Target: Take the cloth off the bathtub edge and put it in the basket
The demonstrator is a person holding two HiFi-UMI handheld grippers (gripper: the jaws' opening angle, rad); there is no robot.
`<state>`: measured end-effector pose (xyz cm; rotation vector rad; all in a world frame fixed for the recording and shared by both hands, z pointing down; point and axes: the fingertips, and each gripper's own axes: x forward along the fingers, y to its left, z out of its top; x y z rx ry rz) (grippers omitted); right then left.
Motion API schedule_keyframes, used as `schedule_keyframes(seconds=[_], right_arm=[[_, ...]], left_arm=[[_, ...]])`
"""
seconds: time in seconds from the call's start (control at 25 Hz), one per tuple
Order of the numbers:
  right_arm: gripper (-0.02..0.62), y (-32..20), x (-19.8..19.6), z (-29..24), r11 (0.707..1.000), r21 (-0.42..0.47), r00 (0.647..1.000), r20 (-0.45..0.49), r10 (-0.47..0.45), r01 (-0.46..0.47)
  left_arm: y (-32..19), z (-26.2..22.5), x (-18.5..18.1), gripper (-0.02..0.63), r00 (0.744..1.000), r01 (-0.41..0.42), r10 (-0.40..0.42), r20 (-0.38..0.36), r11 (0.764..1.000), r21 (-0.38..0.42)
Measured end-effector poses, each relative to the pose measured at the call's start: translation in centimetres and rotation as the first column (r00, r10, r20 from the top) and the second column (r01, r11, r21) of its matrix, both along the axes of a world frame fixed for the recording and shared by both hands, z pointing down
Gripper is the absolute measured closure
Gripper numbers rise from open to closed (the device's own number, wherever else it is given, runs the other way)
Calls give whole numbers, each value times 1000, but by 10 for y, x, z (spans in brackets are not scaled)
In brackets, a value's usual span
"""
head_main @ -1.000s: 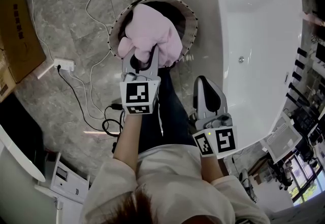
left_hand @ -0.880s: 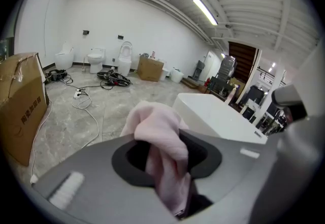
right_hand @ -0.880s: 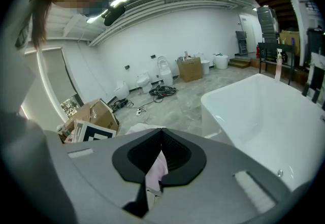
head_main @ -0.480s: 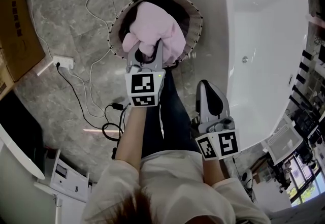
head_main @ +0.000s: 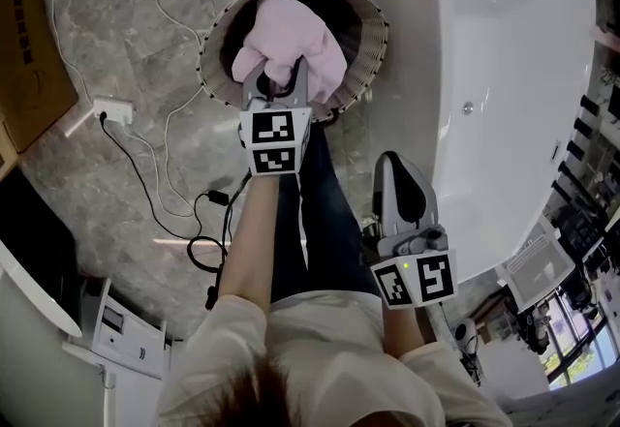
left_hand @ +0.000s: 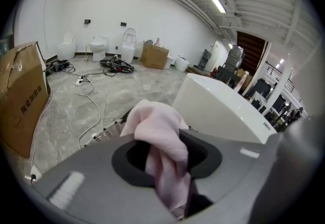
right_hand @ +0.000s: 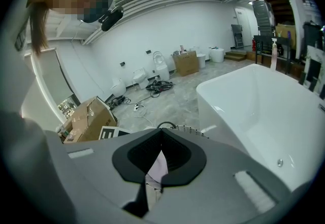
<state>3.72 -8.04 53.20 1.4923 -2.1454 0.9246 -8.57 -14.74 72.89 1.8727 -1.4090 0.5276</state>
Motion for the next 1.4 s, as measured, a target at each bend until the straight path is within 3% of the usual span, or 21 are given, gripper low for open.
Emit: schedule_keyframes(seconds=[0.92,1.4], right_arm=[[595,6,6,24,997,-56,998,-6,55,-55],[596,28,8,47,991,-123,998,-13,54,-55]], left_arm=[[-5,109,15,443,999,-37,38,8,990,-136],[-4,165,1,443,1000,-13,18,22,973,-229]])
